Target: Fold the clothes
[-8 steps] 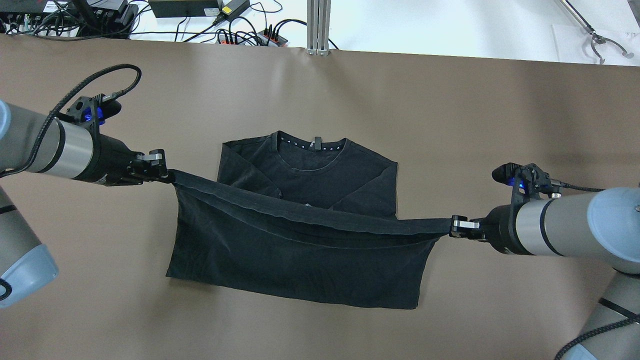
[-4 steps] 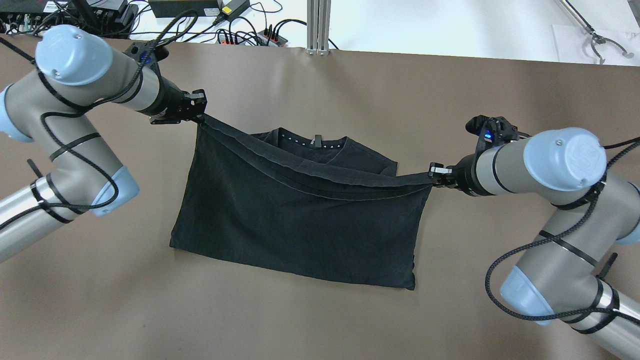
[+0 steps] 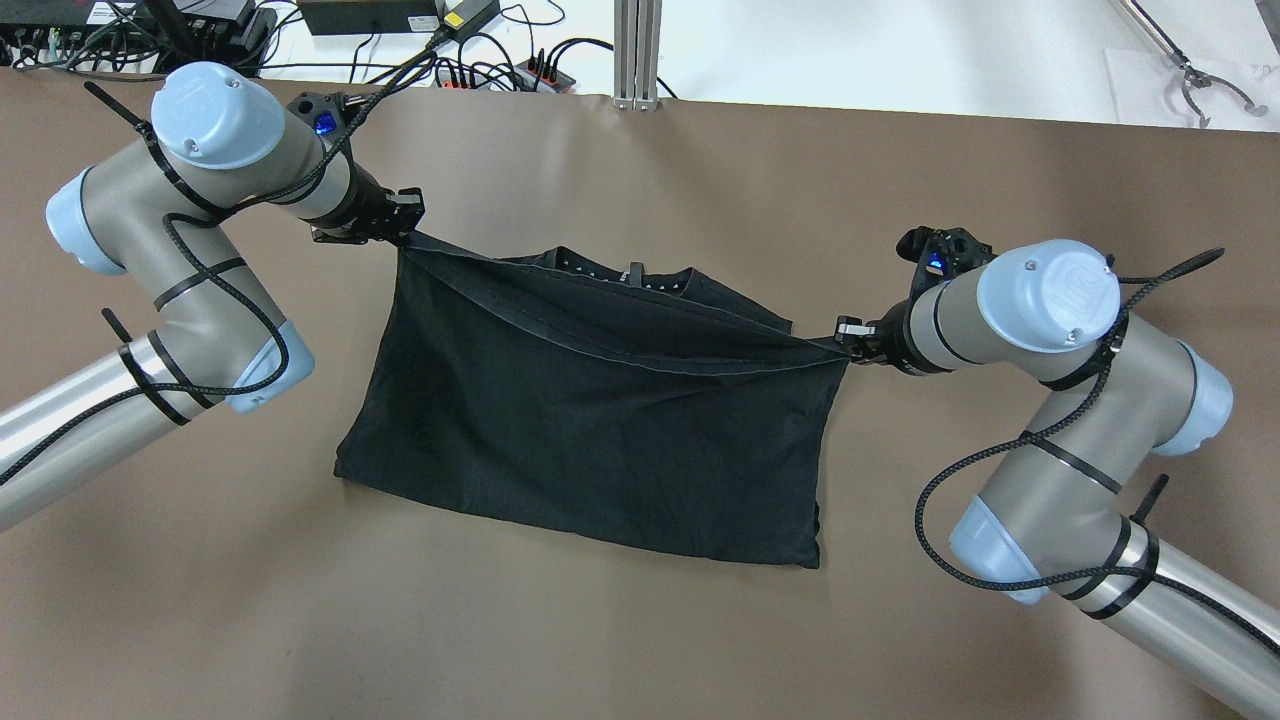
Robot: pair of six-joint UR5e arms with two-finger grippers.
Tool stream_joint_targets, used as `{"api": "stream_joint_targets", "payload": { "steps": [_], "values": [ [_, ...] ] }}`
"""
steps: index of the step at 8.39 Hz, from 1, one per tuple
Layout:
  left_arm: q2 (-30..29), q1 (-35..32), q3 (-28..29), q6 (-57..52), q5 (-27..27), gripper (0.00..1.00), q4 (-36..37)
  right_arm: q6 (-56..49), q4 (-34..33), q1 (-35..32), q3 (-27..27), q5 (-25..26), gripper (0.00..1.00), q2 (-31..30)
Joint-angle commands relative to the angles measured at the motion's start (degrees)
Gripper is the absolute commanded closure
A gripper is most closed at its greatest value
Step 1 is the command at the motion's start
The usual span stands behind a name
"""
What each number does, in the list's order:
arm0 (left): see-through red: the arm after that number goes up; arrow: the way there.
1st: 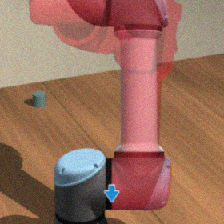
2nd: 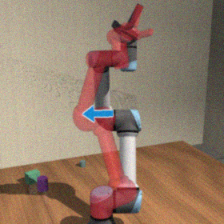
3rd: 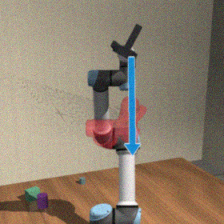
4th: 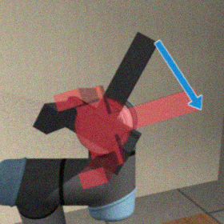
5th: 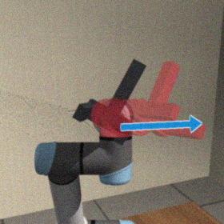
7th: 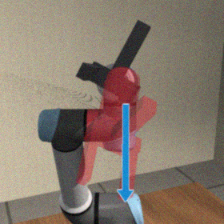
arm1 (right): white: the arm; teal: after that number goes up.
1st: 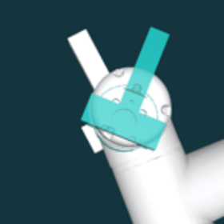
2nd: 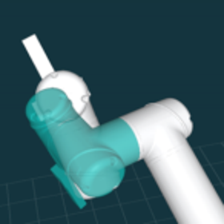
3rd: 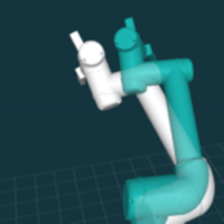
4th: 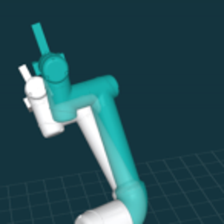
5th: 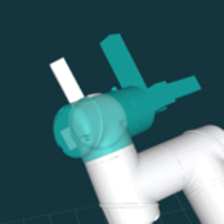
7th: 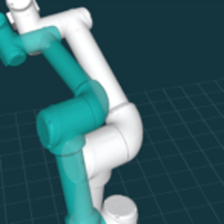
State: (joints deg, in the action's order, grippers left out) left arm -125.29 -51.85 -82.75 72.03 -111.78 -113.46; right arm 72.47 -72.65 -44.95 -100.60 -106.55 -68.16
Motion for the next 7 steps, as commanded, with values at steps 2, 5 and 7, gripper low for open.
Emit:
{"api": "stream_joint_targets", "payload": {
  "steps": [2,5,7],
  "values": [
    [0.57,-2.88,-1.71,-5.40,-6.73,0.05,-2.81,-4.17,0.14,-0.93,-0.38,-0.67,0.06,2.24],
    [8.97,-5.11,-11.86,-8.22,-13.11,0.05,-3.95,-8.12,0.48,-0.93,-4.07,-0.59,0.06,-0.82],
    [14.95,-4.75,-17.35,-7.78,-11.97,0.05,-8.32,-9.36,0.40,-0.14,-6.01,-0.24,0.06,-2.32]
  ]
}}
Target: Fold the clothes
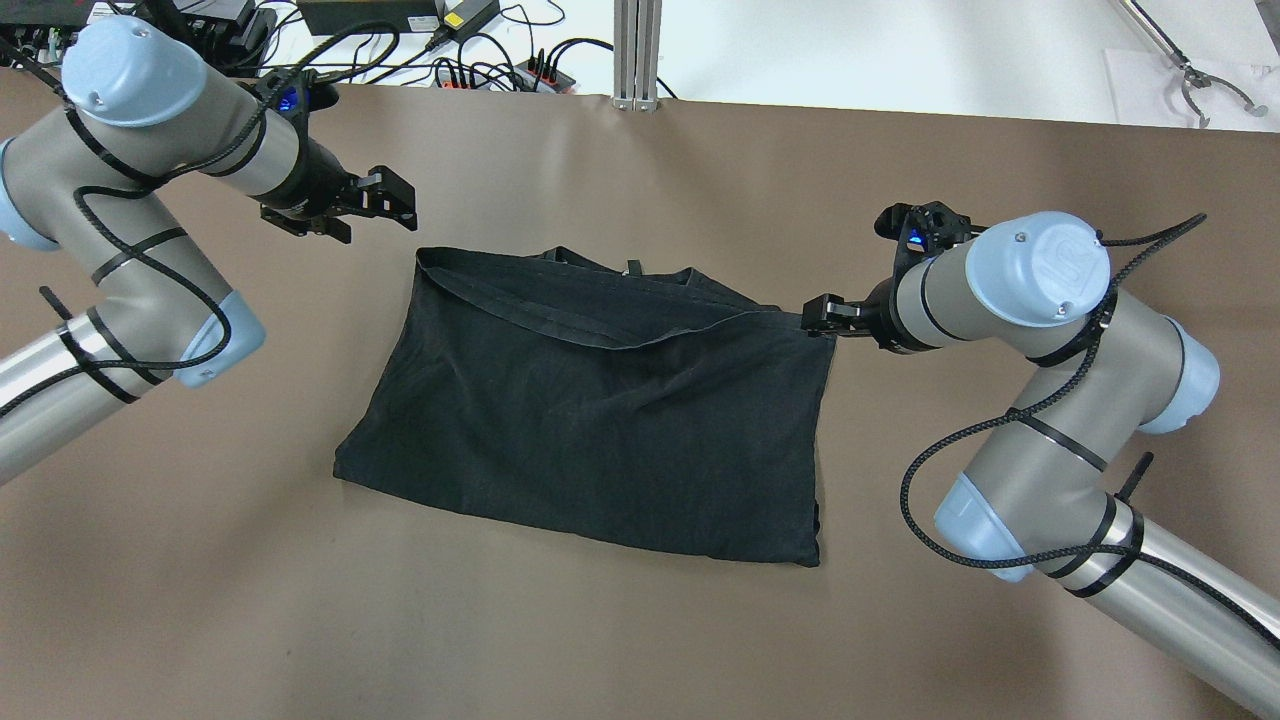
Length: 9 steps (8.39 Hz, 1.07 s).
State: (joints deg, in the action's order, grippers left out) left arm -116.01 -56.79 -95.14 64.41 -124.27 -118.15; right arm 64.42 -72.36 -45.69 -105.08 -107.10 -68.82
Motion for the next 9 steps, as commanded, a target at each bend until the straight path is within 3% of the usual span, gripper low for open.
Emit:
{"api": "stream_joint_targets", "payload": {
  "steps": [1,3,5,6,9],
  "values": [
    [8.84,2.19,-3.84,-0.42,0.52,0.06,-8.62,-1.83,0.11,1.21,-1.53,0.57,0.06,-1.85],
    [16.13,7.54,-3.39,-0.59,0.70,0.05,-15.42,-2.01,0.11,1.39,-1.53,1.36,0.06,-1.76],
    [18.35,12.90,-2.16,-0.08,4.36,0.05,-19.21,-2.01,0.11,1.39,-1.53,1.37,0.06,-1.93],
    [18.45,16.32,-1.20,0.10,7.61,0.06,-20.18,-2.01,0.11,1.48,-1.53,1.63,0.06,-1.94],
    [17.13,17.76,2.76,0.28,8.34,0.07,-24.30,-1.93,0.03,1.83,-1.45,1.72,0.06,-1.94]
  ]
}}
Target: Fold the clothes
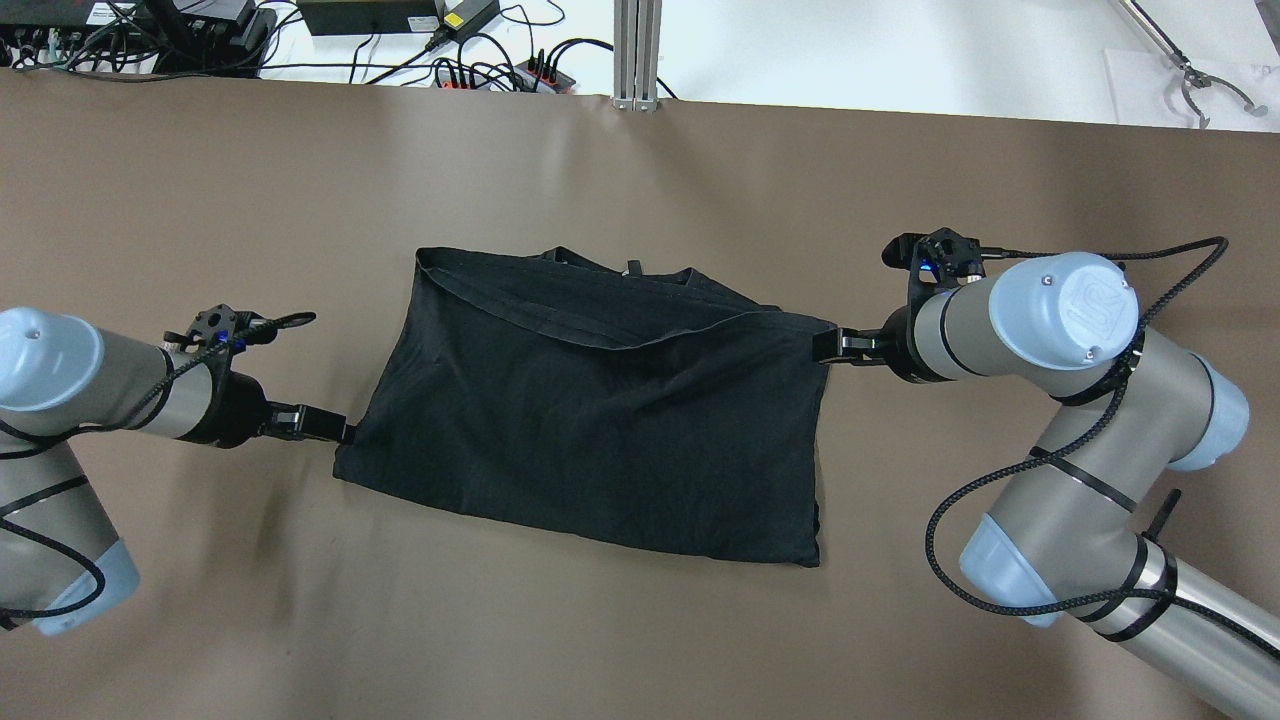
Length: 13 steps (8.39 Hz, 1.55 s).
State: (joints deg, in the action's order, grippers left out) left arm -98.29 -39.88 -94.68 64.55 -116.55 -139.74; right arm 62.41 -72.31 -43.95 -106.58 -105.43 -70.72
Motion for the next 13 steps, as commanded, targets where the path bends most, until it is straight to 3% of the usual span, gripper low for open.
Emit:
{"api": "stream_joint_targets", "payload": {
  "steps": [1,2,4,7,11,13],
  "values": [
    [-0.76,0.94,2.74,0.14,0.54,0.12,-2.90,0.00,-0.02,0.09,0.06,0.05,0.06,0.05],
    [-1.02,0.85,2.57,0.57,0.45,0.28,-2.91,0.08,-0.02,0.09,0.14,0.05,0.06,0.05],
    [-2.86,1.20,2.31,4.77,0.36,0.70,-3.08,0.08,-0.02,0.27,0.23,0.05,0.06,0.05],
    [-3.13,3.40,1.78,4.97,0.80,1.00,-3.26,0.00,0.06,0.36,0.32,0.05,0.06,0.05],
    [-2.52,-1.06,0.89,4.01,0.80,1.00,-2.82,0.00,0.15,0.36,0.23,0.05,0.06,0.14],
    [-4.17,-5.19,4.91,0.00,0.89,1.00,-2.64,0.00,0.24,0.36,0.32,0.05,0.06,0.14]
  ]
}}
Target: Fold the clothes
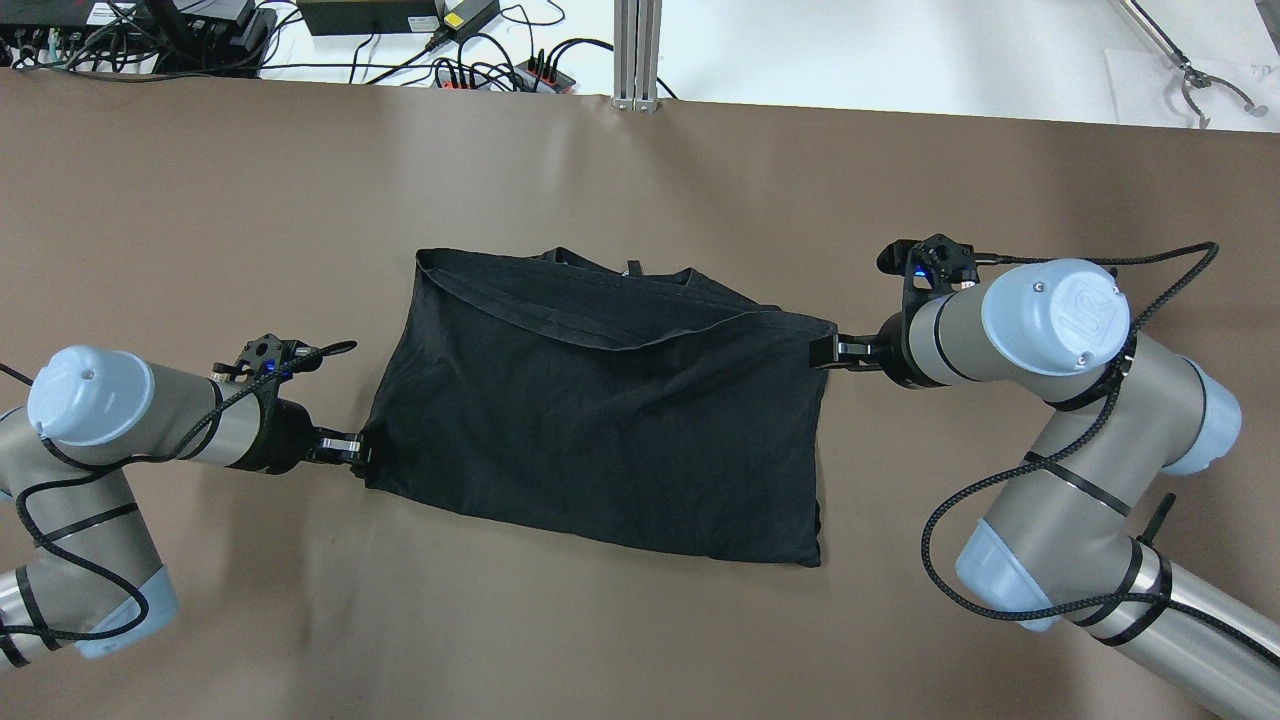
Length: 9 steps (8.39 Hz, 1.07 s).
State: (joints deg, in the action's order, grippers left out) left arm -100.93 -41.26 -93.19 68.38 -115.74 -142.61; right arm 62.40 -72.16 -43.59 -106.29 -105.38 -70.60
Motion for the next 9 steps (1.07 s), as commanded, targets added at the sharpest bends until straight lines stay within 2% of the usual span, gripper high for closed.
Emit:
{"api": "stream_joint_targets", "payload": {
  "steps": [1,4,5,6,7,8,9],
  "values": [
    [-6.42,-7.48,9.71,-8.39,-0.01,1.00,0.40,0.00,0.09,0.00,0.12,0.00,0.06,-0.06],
    [-29.07,-14.88,36.85,-16.24,0.08,1.00,0.40,0.09,0.09,0.00,0.12,0.00,0.06,-0.06],
    [-35.23,-15.94,43.29,-18.96,1.04,1.00,2.06,0.00,0.09,0.00,0.21,0.00,0.06,-0.06],
    [-41.56,-15.52,47.01,-20.73,7.14,1.00,7.29,0.00,0.09,0.09,0.12,0.00,0.06,0.02],
    [-47.80,-15.17,52.61,-23.70,9.20,1.00,9.70,0.00,0.09,0.09,0.21,0.00,0.06,0.02],
    [-50.47,-14.90,55.54,-25.30,9.48,1.00,9.72,0.00,0.00,0.09,0.30,0.09,0.06,0.11],
    [-50.41,-15.25,55.48,-28.01,10.70,0.92,9.11,0.00,0.00,0.18,0.38,0.09,0.06,0.20]
  ]
}}
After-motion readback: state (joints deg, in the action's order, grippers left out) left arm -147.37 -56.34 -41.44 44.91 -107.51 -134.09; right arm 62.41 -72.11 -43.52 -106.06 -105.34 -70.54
